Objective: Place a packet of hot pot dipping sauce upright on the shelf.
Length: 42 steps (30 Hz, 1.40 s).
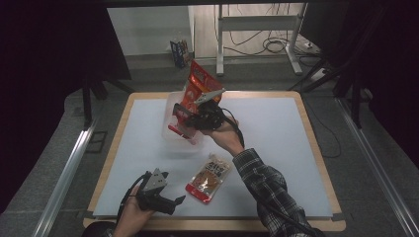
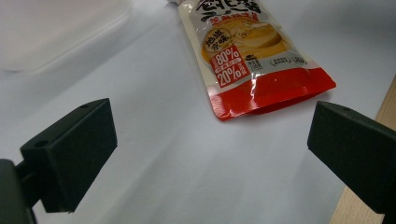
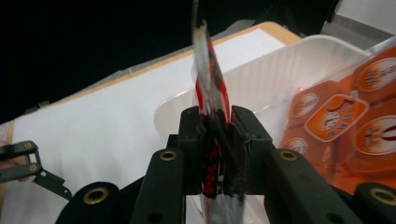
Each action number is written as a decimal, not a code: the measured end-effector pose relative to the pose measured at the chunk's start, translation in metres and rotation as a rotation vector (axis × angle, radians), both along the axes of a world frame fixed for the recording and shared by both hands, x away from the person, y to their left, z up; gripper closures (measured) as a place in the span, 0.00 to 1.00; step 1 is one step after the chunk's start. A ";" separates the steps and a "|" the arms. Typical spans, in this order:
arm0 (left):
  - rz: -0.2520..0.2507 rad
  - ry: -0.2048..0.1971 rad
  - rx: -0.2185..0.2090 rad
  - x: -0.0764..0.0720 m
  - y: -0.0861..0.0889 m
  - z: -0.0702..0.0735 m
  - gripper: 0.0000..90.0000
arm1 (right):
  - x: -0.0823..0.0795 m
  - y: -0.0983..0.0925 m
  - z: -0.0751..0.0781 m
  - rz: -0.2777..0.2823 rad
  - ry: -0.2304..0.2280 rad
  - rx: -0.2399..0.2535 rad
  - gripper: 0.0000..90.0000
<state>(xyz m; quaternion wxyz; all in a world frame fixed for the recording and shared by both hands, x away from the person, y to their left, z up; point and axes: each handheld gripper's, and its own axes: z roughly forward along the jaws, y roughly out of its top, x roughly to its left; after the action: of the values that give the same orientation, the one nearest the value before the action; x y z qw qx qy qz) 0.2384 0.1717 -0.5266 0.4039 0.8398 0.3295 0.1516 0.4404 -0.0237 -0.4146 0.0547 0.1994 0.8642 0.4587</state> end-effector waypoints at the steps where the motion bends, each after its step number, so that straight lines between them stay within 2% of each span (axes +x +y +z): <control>1: -0.001 0.001 0.001 0.000 0.000 0.000 0.01 | 0.000 0.001 -0.004 0.006 0.004 -0.004 0.86; 2: -0.002 0.001 0.003 0.000 0.000 0.000 0.01 | 0.000 0.002 -0.005 0.006 0.002 -0.010 0.89; 11: -0.007 0.004 0.014 0.000 -0.002 -0.001 0.01 | -0.001 0.007 -0.018 0.029 0.034 -0.033 0.89; 18: -0.011 0.006 0.023 0.000 -0.002 -0.001 0.01 | -0.003 0.010 -0.019 0.028 0.025 -0.052 0.86; 22: -0.006 0.006 0.019 0.000 -0.002 -0.001 0.02 | -0.002 0.011 -0.022 0.017 0.019 -0.072 0.76; 26: -0.006 0.008 0.021 0.000 -0.002 -0.001 0.02 | -0.002 0.010 -0.023 0.014 0.013 -0.088 0.70; 31: -0.006 0.010 0.030 0.000 -0.003 -0.002 0.02 | -0.004 0.007 -0.023 0.009 -0.001 -0.112 0.56; 32: -0.006 0.010 0.030 0.000 -0.003 -0.002 0.02 | -0.004 0.007 -0.023 0.009 -0.001 -0.112 0.56; 33: -0.006 0.011 0.031 0.000 -0.003 -0.002 0.02 | -0.005 0.006 -0.023 0.004 -0.002 -0.114 0.52; 34: -0.006 0.011 0.031 0.000 -0.003 -0.002 0.02 | -0.005 0.006 -0.023 0.004 -0.002 -0.114 0.52; 42: -0.006 0.019 0.038 0.000 -0.004 -0.003 0.02 | -0.011 -0.003 -0.022 -0.013 -0.023 -0.113 0.33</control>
<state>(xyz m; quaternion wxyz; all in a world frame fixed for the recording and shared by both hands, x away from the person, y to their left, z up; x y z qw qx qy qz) 0.2388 0.1679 -0.5293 0.3850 0.8498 0.3279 0.1487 0.4290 -0.0268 -0.4369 0.0787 0.1964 0.8867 0.4110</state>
